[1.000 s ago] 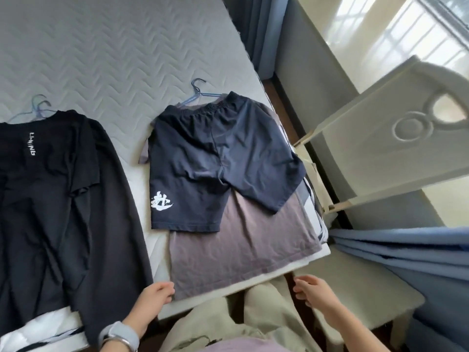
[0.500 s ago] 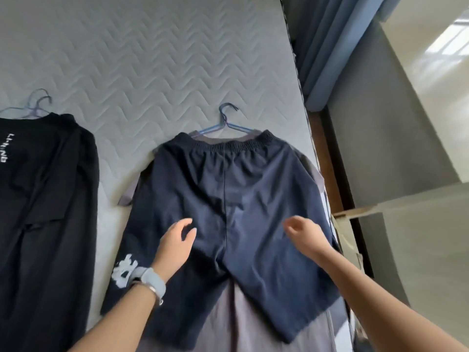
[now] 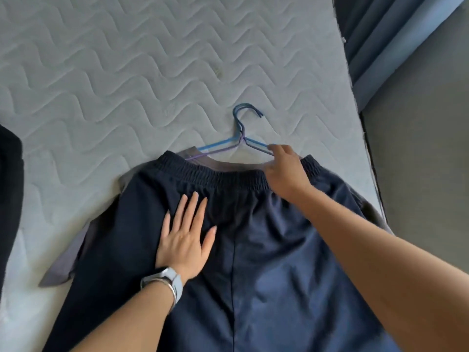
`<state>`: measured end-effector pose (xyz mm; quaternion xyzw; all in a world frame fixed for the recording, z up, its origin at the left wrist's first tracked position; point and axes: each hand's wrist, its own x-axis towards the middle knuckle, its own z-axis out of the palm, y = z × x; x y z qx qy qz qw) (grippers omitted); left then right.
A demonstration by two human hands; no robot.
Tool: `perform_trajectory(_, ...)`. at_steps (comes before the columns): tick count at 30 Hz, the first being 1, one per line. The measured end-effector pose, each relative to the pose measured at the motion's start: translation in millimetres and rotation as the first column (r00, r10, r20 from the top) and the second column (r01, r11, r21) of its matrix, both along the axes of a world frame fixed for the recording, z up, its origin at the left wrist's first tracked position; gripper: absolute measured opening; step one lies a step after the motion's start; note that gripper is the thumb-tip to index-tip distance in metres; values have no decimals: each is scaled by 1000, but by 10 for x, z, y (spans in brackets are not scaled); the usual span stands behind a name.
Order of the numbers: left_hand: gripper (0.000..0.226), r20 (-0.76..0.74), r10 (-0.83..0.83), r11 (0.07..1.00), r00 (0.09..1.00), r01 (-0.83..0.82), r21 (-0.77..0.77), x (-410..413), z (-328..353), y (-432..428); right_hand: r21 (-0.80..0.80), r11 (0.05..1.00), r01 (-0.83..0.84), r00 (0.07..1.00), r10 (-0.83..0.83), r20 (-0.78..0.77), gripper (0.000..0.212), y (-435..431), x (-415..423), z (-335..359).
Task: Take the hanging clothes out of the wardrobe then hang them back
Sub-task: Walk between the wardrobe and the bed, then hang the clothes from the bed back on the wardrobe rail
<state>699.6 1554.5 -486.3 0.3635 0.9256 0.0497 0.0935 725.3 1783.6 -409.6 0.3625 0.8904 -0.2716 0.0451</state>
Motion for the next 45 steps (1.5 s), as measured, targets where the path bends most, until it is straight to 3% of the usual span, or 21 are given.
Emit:
perform_trajectory(3,61,-59,-12,999,998,15,47,-18,-32,-8,12,1000,-25,990,24,137,47,88,-291,-120)
perform_trajectory(6,60,-56,-13,998,998,17,63,-24,-27,-5,29,999,27,987,-31,159,36,123,-445,-136)
perform_trajectory(12,58,-41,-16,994,999,20,104,15,-42,-23,-53,998,22,993,-28,-115,23,71,-246,263)
perform_trajectory(16,64,122,-27,998,992,20,61,-56,222,11,-76,995,-71,980,55,-193,19,-246,121,801)
perform_trajectory(18,53,449,31,979,893,-118,169,-76,582,5,-129,990,-63,976,35,-215,12,-438,281,1089)
perform_trajectory(19,43,607,55,945,793,-238,224,-31,833,-26,-166,985,-42,972,2,-235,8,-543,350,1251)
perform_trajectory(20,37,665,54,881,745,-348,319,66,1115,-77,-207,978,-18,966,-37,-256,6,-658,422,1435)
perform_trajectory(22,31,701,-6,688,713,-505,521,353,1771,-183,-292,956,5,954,-93,-285,8,-925,599,1843)
perform_trajectory(25,33,802,-153,484,577,-664,570,691,2756,-294,-410,912,-34,951,-96,-293,13,-1420,897,2498)
perform_trajectory(29,23,794,-122,378,596,-712,592,925,3862,-628,-536,839,-88,931,-123,-344,16,-2065,1254,3436)
perform_trajectory(32,29,819,-98,278,566,-774,568,1137,4518,-1112,-575,784,-234,914,-24,-405,15,-2553,1475,4086)
perform_trajectory(35,28,807,-54,202,588,-785,585,1336,5076,-1680,-537,724,-433,873,190,-449,8,-3046,1665,4612)
perform_trajectory(38,24,759,61,166,648,-756,633,1491,5592,-2327,-421,665,-616,772,404,-491,11,-3447,1781,5074)
perform_trajectory(43,23,590,276,301,759,-651,697,1723,6253,-3549,-15,726,-688,578,534,-617,14,-4079,1661,5614)
perform_trajectory(45,21,486,334,349,808,-585,732,1829,6497,-3996,187,681,-708,446,636,-630,23,-4463,1562,5813)
